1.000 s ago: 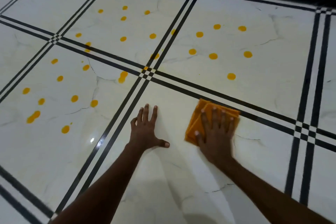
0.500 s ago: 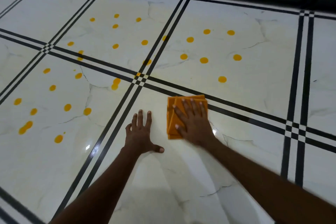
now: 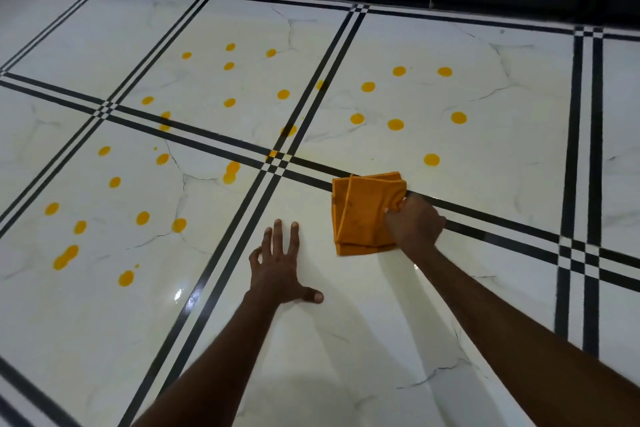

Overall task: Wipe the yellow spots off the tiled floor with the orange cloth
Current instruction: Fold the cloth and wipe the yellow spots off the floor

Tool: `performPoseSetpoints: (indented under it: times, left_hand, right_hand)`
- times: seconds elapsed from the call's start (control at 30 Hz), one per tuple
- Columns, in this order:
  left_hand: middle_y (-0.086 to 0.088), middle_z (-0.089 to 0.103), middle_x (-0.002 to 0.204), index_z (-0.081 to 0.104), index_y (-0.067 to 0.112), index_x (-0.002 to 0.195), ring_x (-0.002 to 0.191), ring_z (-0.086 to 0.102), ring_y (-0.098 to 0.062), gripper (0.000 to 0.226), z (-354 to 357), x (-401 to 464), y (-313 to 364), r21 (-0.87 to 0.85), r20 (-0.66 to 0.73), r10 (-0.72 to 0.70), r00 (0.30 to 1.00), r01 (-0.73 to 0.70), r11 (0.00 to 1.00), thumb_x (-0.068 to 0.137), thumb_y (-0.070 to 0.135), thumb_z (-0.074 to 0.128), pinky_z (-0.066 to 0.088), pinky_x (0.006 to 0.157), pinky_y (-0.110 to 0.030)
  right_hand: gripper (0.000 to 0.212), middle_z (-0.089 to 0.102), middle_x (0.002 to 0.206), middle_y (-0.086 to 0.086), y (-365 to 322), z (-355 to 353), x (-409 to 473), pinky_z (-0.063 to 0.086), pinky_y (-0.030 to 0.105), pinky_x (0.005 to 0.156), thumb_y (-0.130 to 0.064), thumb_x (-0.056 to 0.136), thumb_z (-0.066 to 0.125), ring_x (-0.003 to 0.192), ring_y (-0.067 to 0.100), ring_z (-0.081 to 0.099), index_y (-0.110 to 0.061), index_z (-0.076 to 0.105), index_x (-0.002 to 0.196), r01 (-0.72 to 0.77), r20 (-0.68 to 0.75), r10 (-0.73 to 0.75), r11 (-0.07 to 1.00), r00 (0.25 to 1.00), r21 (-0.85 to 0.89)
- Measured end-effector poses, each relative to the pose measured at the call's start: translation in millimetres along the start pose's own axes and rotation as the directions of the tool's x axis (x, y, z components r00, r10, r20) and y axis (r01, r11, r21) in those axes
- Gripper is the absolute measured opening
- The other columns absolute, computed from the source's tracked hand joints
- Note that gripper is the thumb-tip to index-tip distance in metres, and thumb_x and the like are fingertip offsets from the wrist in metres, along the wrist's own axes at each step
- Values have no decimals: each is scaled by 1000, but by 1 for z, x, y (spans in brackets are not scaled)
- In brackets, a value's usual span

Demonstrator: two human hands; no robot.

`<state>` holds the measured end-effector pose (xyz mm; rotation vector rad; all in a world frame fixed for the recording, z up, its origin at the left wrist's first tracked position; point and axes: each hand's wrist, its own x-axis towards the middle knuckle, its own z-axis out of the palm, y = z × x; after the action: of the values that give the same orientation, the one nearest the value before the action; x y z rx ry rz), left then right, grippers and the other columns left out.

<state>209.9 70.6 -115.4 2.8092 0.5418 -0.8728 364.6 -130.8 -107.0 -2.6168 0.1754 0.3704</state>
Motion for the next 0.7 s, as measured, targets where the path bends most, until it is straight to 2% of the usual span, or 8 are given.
performPoseSetpoints:
  times: [0.13,0.23,0.33,0.4,0.47,0.57,0.63,0.7]
  left_hand:
    - [-16,-44,152,-36,21,148,145,-31,-39,157,-3,3,4,1,50,2,999,-2,1000,55,77,77,3,119,-60]
    - [-17,-44,152,-36,20,148,145,-30,-40,158,-4,3,4,0,49,3,999,-3,1000,54,78,77,4,118,-61]
    - [-19,-42,153,-36,19,148,147,-28,-41,157,-6,2,6,25,51,-5,999,3,1000,55,78,76,7,118,-61]
    - [-21,-33,158,-30,17,151,149,-20,-43,155,-10,0,11,43,42,-18,999,17,999,56,76,77,11,118,-60]
    - [-22,-10,163,-10,15,157,151,1,-43,139,-19,1,14,23,-27,-38,999,38,999,64,74,74,21,116,-57]
    - [-17,30,155,30,14,151,141,32,-34,90,-33,9,15,-103,-291,-63,955,34,994,83,65,61,37,108,-50]
    - [-16,31,155,35,14,150,142,30,-34,81,-37,16,19,-173,-360,-75,930,12,985,87,59,60,37,109,-51]
    - [-17,23,160,29,15,153,147,22,-35,82,-35,23,30,-186,-310,-50,949,-9,982,89,58,58,31,113,-53]
  right_hand:
    - [35,71,112,18,-13,-17,28,52,40,87,-30,92,64,108,38,66,-1,68,111,-180,189,126,937,974,300]
    - [26,67,103,7,-15,-59,36,48,34,82,-24,89,69,100,27,63,-7,67,108,-79,103,39,903,994,422]
    - [17,65,95,-3,-25,-101,33,41,28,76,-15,84,69,87,19,57,-14,65,101,228,-87,-211,908,974,352]
    - [21,66,93,-10,-32,-108,30,45,31,72,-8,79,67,84,17,60,-21,63,95,384,-88,-374,890,923,244]
    - [23,63,85,-4,-31,-97,22,47,32,66,0,79,65,78,18,59,-20,59,87,436,-9,-441,885,898,166]
    - [11,64,93,6,-15,-51,0,47,36,70,-5,89,61,86,26,61,-16,59,94,418,102,-416,908,904,-5]
    - [9,66,104,7,-2,-14,-22,50,36,77,-16,97,58,96,26,63,-16,62,105,461,179,-444,885,878,-64]
    - [18,68,112,8,9,17,-35,49,34,79,-21,97,62,100,25,64,-15,65,114,577,134,-562,806,816,-129]
